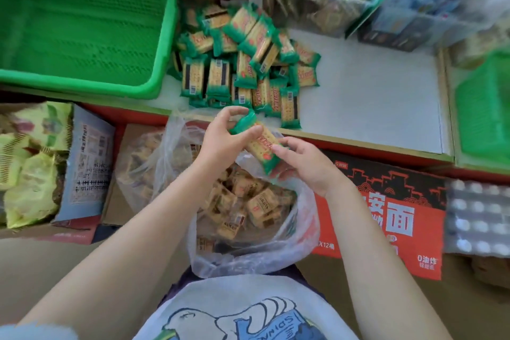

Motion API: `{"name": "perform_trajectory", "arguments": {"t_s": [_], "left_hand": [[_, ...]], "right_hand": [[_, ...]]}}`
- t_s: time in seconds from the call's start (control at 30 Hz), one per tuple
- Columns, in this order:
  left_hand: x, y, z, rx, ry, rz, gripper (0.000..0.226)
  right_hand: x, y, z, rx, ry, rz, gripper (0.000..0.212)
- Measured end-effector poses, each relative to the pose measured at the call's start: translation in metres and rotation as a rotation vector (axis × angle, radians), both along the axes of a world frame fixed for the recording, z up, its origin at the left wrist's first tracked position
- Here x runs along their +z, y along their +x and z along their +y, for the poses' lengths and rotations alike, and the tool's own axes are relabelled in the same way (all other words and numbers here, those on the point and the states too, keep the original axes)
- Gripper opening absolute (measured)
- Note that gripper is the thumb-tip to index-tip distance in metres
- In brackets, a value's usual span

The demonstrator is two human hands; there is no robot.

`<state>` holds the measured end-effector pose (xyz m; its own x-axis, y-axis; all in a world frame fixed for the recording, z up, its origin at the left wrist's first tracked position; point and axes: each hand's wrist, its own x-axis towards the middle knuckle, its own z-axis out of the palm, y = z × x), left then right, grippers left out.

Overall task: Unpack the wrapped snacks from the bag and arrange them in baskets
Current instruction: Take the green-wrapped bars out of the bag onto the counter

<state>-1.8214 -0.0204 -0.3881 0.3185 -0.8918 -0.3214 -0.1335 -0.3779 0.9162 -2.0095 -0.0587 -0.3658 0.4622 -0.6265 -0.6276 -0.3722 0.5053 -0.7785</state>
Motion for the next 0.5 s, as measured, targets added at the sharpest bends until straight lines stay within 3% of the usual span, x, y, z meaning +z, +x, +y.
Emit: {"name": "perform_trajectory", "arguments": {"t_s": [0.13, 0.27, 0.4, 0.5], "left_hand": [[-0.015, 0.01, -0.029, 0.051, 0.007, -0.201, 0.042], [-0.059, 0.022, -0.022, -0.274, 0.269, -0.687, 0.059], [-0.079, 0.026, -0.009, -0.43, 0.318, -0.806, 0.07], [-0.079, 0.025, -0.008, -0.442, 0.33, -0.86, 0.071]], "right_hand": [[0.0, 0.013, -0.034, -0.183, -0.075, 0.075, 0.016], [-0.004, 0.044, -0.08, -0.357, -0.132, 0.09, 0.025], [0.002, 0.101, -0.124, -0.365, -0.126, -0.041, 0.035], [-0.005, 0.118, -0.134, -0.363, -0.117, 0.05, 0.048]]}}
